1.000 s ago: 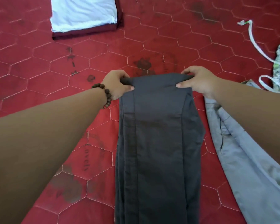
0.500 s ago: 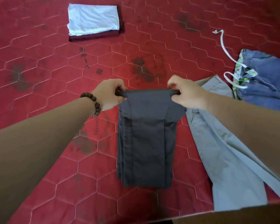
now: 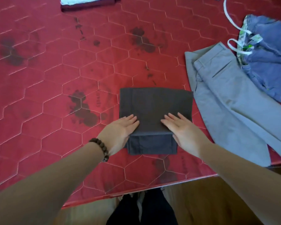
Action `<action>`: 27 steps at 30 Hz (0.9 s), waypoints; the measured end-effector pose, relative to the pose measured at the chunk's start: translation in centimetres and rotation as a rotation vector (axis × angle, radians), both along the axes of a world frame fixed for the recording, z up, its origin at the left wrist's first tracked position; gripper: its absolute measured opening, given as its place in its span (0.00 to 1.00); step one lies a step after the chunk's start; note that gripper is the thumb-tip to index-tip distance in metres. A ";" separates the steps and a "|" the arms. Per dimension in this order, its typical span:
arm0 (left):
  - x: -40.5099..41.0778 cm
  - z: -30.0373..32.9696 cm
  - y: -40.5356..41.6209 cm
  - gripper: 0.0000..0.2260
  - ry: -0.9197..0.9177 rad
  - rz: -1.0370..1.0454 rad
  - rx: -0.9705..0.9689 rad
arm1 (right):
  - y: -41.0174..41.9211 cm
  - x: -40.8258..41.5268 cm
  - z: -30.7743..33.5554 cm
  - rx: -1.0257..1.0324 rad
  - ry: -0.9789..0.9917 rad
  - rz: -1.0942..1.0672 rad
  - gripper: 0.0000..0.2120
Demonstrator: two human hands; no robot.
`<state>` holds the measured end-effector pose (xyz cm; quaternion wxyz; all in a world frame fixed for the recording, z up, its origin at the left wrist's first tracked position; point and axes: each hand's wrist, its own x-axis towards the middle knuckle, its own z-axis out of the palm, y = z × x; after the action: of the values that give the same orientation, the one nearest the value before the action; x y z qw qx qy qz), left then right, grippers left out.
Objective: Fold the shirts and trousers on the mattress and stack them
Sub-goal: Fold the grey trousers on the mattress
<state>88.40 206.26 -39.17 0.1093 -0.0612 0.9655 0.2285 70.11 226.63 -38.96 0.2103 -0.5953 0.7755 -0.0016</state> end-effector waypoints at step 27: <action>-4.6 -8.7 6.0 0.29 -0.051 0.168 -0.263 | -3.9 3.5 -7.8 -0.063 0.057 -0.192 0.27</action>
<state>83.81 212.22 -47.86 0.1053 -0.1610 0.9755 0.1068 73.64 222.75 -46.78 0.1683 -0.5243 0.8342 -0.0291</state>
